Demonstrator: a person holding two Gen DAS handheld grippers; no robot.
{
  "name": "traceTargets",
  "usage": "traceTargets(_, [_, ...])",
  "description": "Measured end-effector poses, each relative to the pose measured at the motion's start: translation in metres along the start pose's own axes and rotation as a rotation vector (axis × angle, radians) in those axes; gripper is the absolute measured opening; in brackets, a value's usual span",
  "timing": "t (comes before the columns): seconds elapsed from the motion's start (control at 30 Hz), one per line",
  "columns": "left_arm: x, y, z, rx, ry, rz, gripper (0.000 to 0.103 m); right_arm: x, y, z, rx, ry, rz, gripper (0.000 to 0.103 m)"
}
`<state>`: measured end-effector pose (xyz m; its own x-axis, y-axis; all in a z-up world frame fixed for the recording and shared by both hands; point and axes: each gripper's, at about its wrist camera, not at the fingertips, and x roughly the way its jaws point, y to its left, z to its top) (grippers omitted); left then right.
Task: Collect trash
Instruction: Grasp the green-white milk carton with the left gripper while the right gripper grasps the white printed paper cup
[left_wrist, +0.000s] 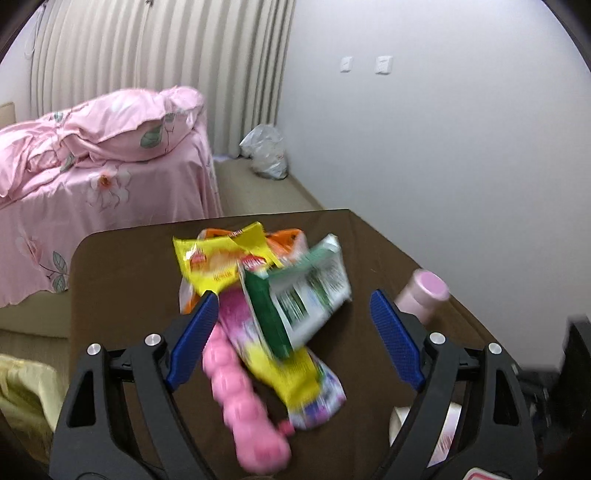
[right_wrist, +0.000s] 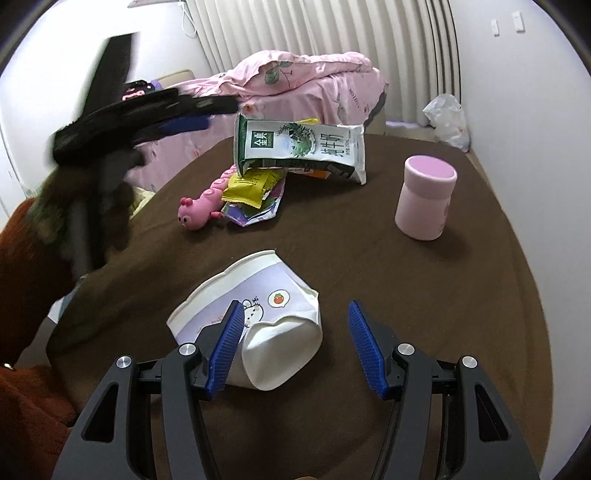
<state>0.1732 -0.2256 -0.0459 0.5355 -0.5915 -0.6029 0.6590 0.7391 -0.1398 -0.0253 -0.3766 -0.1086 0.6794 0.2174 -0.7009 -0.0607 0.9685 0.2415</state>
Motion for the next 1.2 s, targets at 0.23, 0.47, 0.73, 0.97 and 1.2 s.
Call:
traceTargets(0.23, [0.053, 0.033, -0.002, -0.219, 0.178, -0.046, 0.043, -0.001, -0.002, -0.006, -0.007, 0.007, 0.005, 0.055])
traceTargets(0.47, [-0.006, 0.032, -0.031, -0.256, 0.120, -0.083, 0.030, 0.001, -0.007, -0.007, 0.010, 0.013, -0.004, 0.055])
traceTargets(0.73, [-0.085, 0.035, -0.074, -0.276, 0.116, -0.076, 0.029, 0.001, 0.001, -0.002, 0.001, 0.000, -0.034, 0.055])
traceTargets(0.97, [-0.123, 0.035, -0.091, -0.172, 0.021, 0.039, 0.057, -0.005, 0.002, 0.000, 0.014, -0.014, -0.047, 0.055])
traceTargets(1.2, [-0.131, 0.014, -0.073, -0.002, -0.023, 0.072, 0.071, -0.010, -0.005, -0.003, 0.041, -0.039, -0.057, 0.055])
